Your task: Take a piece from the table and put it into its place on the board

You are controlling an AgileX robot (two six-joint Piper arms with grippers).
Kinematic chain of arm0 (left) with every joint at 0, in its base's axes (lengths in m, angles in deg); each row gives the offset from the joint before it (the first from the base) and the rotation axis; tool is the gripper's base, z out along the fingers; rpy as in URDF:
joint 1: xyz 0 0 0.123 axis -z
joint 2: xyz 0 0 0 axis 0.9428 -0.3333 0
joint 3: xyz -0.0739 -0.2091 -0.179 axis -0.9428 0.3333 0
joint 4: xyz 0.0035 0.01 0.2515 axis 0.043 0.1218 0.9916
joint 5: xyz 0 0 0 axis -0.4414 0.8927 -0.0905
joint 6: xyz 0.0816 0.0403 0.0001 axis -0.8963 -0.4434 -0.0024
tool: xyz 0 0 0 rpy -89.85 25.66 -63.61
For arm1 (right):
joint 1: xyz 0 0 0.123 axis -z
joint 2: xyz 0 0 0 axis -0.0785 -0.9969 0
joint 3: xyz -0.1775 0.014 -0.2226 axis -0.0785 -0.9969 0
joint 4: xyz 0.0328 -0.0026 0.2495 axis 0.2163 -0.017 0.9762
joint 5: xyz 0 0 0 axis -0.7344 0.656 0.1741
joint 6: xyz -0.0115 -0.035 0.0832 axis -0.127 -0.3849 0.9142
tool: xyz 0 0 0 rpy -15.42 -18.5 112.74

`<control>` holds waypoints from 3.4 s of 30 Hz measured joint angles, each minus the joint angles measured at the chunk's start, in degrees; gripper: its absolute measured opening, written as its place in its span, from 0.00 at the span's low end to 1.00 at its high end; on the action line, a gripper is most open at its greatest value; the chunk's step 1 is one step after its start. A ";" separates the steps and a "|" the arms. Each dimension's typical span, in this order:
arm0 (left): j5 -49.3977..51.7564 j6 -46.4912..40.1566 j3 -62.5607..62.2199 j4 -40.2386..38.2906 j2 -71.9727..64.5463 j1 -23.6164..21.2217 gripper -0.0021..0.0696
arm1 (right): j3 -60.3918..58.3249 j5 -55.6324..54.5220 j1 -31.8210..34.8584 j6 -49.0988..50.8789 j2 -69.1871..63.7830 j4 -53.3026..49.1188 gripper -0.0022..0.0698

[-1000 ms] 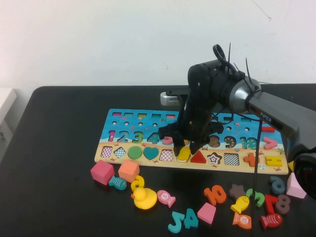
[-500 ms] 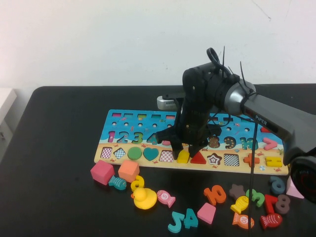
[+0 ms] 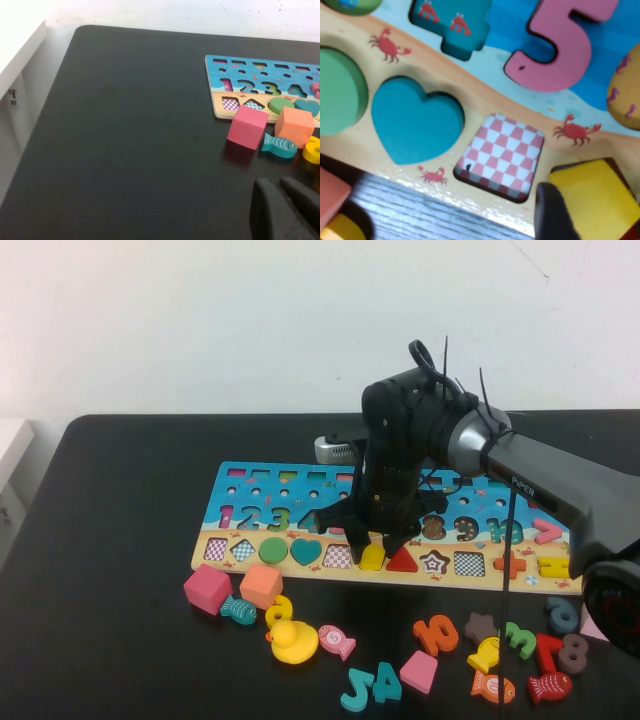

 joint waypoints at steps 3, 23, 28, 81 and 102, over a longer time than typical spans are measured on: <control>0.00 0.00 0.00 0.00 0.00 0.00 0.03 | 0.00 0.00 -0.12 0.97 0.00 -0.43 0.53; 0.00 0.00 0.00 0.00 0.00 0.00 0.03 | 0.00 0.04 -0.12 1.45 0.00 -1.10 0.53; 0.00 -0.22 0.00 0.00 0.00 0.00 0.03 | 0.00 0.04 -0.12 1.45 -0.09 -1.10 0.55; 0.00 0.00 0.00 0.00 0.00 0.00 0.03 | 21.68 4.00 2.14 -21.43 39.40 15.21 0.06; 0.00 -0.17 0.00 0.00 0.00 0.00 0.03 | 20.86 4.00 0.96 -36.50 40.98 16.51 0.06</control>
